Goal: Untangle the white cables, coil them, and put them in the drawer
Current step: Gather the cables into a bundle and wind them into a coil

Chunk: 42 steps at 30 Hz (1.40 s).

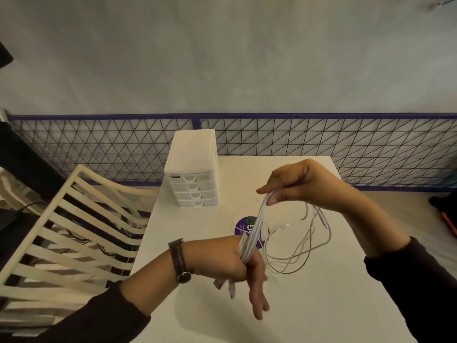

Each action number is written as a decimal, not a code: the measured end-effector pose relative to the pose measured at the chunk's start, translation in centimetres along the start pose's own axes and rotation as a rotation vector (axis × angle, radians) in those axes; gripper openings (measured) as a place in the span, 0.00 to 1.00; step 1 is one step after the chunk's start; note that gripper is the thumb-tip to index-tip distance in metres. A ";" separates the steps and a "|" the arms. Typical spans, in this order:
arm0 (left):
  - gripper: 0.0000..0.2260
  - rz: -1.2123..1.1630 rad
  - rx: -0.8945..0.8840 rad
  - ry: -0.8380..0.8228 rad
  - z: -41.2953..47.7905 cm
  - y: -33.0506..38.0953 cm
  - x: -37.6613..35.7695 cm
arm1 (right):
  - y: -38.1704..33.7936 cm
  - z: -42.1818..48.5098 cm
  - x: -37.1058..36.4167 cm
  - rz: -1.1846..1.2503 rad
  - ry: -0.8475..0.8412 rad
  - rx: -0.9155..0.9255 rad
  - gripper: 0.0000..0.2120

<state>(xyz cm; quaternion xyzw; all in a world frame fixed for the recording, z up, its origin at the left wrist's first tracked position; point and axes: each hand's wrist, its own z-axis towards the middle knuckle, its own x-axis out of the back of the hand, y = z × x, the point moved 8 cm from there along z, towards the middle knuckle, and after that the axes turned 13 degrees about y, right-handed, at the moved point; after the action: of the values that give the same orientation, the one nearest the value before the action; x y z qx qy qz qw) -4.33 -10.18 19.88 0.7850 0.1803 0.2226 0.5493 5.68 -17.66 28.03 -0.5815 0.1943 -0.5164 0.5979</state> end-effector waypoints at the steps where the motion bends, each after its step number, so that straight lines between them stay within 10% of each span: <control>1: 0.23 -0.115 -0.077 -0.067 -0.1 1.1 -0.6 | 0.3 0.3 0.0 0.036 0.025 -0.003 0.12; 10: 0.11 -0.734 -0.485 0.055 -0.4 6.5 5.2 | 6.8 0.4 -5.4 0.349 0.254 -0.237 0.09; 19: 0.37 -0.972 -0.456 0.543 -0.4 5.2 11.4 | 8.2 -1.6 -7.3 0.171 0.116 -0.338 0.12; 24: 0.39 -0.854 -0.363 0.715 -1.1 3.0 12.8 | 6.9 -1.1 -5.8 -0.352 -0.032 -0.207 0.11; 36: 0.37 -0.587 -0.217 0.793 -1.6 1.1 13.4 | 5.0 -2.2 -5.2 -0.743 -0.136 -0.130 0.14; 42: 0.42 0.013 -0.094 0.713 0.5 1.9 11.6 | 3.5 -1.8 -4.5 -0.871 -0.111 -0.067 0.13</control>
<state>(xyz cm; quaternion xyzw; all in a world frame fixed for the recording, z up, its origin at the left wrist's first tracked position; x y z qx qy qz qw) 5.73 -5.05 23.30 0.6330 0.3453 0.4939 0.4859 3.80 -15.49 22.77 -0.6551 -0.0844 -0.6816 0.3148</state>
